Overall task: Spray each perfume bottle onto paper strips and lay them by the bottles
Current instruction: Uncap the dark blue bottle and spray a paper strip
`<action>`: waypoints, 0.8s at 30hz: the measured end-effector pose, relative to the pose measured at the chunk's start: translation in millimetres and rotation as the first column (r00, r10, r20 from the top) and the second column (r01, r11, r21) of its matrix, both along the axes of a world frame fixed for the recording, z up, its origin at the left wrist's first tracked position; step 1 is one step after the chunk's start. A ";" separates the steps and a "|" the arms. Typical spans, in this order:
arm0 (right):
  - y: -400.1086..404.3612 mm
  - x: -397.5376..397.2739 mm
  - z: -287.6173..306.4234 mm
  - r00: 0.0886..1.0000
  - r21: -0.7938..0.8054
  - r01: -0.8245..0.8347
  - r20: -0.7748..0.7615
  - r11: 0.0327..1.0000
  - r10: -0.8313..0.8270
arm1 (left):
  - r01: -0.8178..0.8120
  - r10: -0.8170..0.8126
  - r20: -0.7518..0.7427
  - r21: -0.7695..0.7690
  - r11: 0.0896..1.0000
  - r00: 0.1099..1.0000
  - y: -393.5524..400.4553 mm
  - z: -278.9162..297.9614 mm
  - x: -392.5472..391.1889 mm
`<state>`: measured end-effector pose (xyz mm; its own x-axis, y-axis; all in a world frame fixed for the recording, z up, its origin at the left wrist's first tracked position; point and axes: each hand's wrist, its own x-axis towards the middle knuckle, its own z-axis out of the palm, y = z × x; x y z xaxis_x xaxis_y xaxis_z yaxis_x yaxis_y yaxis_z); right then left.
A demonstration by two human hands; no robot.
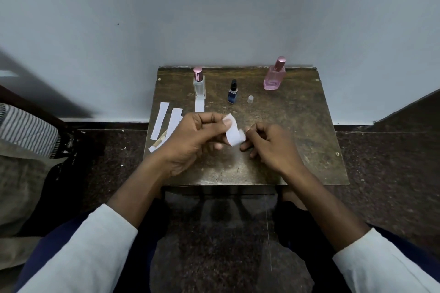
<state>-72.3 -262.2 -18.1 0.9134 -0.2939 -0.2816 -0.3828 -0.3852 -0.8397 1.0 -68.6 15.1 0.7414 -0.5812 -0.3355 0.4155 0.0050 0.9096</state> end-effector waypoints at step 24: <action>-0.1 0.9 2.8 0.997 -0.136 -0.075 -0.026 0.988 0.073 | -0.053 -0.155 0.470 0.400 0.915 0.869 2.2 -24.0 4.8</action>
<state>-71.4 -262.3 -15.3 0.9283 -0.2628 -0.2630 -0.3662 -0.5237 -0.7692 5.8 -66.3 -8.8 0.8403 -0.5214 -0.1482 -0.0862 -0.3985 0.9131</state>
